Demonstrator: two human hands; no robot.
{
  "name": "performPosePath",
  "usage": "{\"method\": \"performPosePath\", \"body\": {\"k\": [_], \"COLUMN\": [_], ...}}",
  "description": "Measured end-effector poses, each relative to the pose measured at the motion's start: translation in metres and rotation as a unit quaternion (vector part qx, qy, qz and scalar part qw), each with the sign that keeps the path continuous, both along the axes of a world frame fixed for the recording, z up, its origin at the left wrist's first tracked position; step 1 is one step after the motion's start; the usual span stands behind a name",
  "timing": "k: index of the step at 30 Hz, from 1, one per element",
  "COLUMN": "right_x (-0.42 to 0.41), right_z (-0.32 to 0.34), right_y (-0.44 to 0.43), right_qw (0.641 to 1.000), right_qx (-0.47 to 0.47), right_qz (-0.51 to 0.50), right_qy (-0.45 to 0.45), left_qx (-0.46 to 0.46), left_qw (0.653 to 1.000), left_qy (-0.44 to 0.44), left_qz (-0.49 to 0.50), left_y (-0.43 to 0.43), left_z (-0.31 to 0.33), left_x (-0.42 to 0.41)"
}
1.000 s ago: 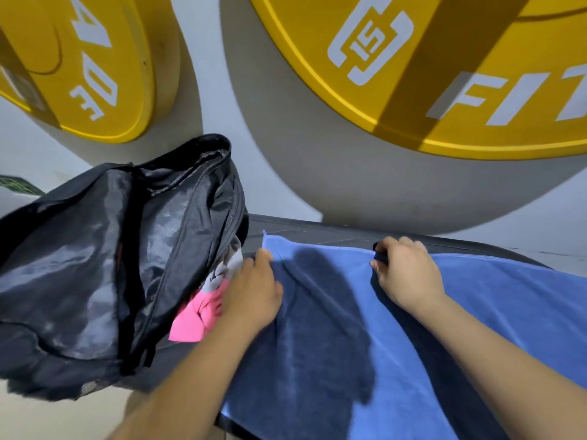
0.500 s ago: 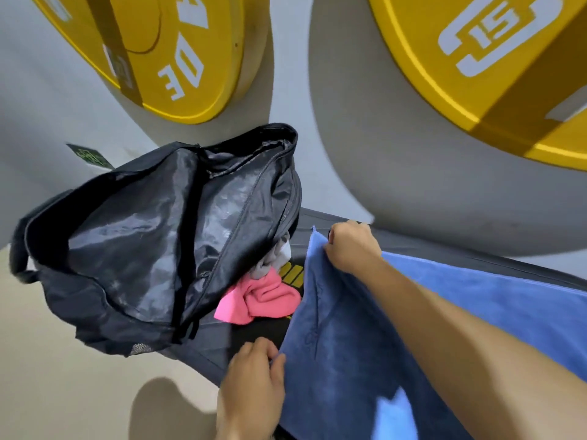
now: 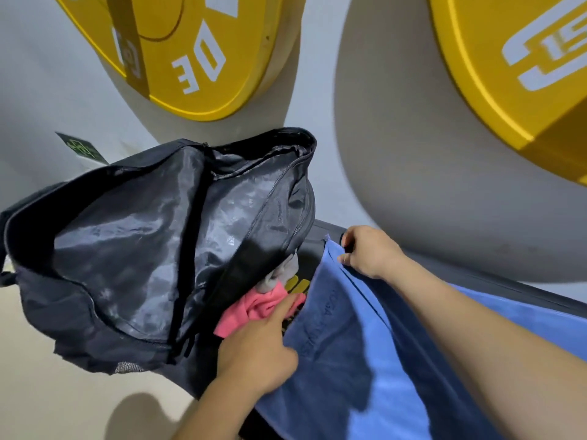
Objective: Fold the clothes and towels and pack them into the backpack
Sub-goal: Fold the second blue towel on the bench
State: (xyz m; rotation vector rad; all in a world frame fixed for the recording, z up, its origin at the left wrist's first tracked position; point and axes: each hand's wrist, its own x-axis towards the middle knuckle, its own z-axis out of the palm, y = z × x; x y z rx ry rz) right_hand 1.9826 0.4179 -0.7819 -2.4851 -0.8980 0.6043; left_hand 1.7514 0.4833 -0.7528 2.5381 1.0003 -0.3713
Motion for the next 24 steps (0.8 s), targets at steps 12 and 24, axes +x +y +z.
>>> {"method": "performPosePath", "body": {"k": [12,24], "right_x": [0.0,0.001], "right_z": [0.006,-0.007], "right_y": [0.02,0.016], "right_qw": [0.996,0.979], "right_qx": [0.052,0.112], "right_qz": [-0.024,-0.078], "right_qy": [-0.075,-0.151], "left_qx": [0.066,0.006], "left_qw": [0.99,0.969], "left_qy": [0.099,-0.244], "left_qz": [0.081,0.047], "left_y": [-0.002,0.0], "left_z": [-0.002,-0.031], "left_x": [-0.026,-0.054]}}
